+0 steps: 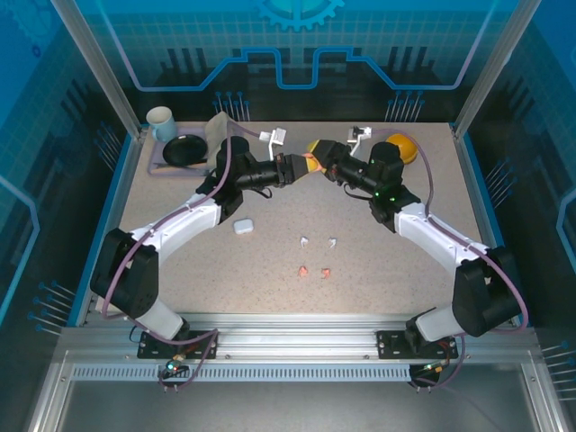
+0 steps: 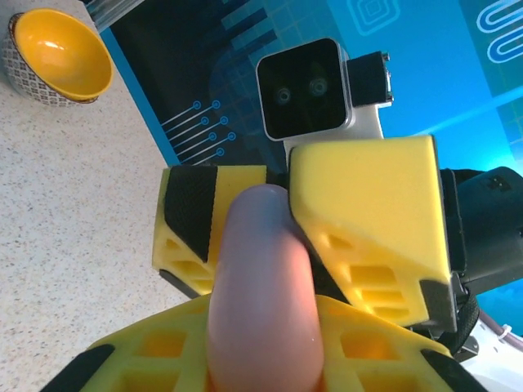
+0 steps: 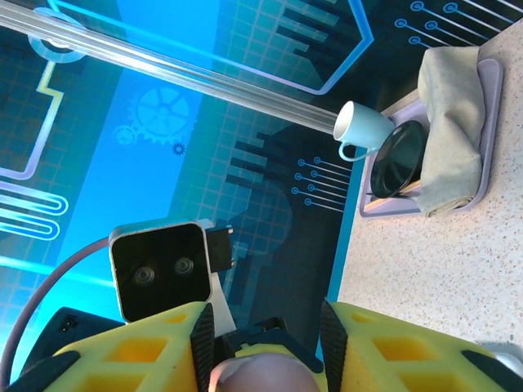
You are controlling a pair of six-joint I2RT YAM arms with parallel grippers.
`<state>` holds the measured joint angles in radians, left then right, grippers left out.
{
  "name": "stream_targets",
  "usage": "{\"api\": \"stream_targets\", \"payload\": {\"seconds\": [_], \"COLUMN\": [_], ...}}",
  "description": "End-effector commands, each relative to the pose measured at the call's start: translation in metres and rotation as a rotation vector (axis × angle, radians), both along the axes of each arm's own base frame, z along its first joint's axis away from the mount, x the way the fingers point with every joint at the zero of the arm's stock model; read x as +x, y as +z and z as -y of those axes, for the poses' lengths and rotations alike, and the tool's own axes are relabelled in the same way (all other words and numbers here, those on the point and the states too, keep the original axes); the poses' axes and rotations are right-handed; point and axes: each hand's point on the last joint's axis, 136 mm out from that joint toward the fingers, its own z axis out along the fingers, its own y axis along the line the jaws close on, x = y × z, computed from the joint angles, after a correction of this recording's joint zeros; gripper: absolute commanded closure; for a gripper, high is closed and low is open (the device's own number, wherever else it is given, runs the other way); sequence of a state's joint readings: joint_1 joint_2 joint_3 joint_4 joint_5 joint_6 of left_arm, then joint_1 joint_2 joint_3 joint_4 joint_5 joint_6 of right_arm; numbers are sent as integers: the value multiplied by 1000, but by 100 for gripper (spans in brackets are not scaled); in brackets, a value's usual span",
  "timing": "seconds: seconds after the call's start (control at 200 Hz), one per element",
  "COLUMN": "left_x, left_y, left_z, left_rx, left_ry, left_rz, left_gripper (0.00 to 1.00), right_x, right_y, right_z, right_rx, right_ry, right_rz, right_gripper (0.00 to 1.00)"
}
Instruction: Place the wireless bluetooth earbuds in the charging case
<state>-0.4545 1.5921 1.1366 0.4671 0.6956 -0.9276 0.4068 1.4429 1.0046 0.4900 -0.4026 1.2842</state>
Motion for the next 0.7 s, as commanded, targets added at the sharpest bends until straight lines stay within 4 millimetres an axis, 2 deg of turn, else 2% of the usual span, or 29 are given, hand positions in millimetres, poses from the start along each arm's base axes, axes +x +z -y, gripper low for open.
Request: {"api": "stream_targets", "payload": {"seconds": [0.0, 0.225, 0.41, 0.695], "left_x": [8, 9, 4, -5], "left_y": [3, -3, -4, -1], "left_z": [3, 4, 4, 5], "left_rx": [-44, -42, -25, -18], "left_ry": [22, 19, -1, -40], "left_rz": [-29, -49, -48, -47], "left_gripper": [100, 99, 87, 67], "right_x": [-4, -2, 2, 9], "right_y": [22, 22, 24, 19], "right_z": [-8, -7, -5, 0], "right_rx": [32, 31, 37, 25], "right_ry": [31, 16, -9, -43], "right_rz": [59, 57, 55, 34], "right_gripper": [62, 74, 81, 83]}}
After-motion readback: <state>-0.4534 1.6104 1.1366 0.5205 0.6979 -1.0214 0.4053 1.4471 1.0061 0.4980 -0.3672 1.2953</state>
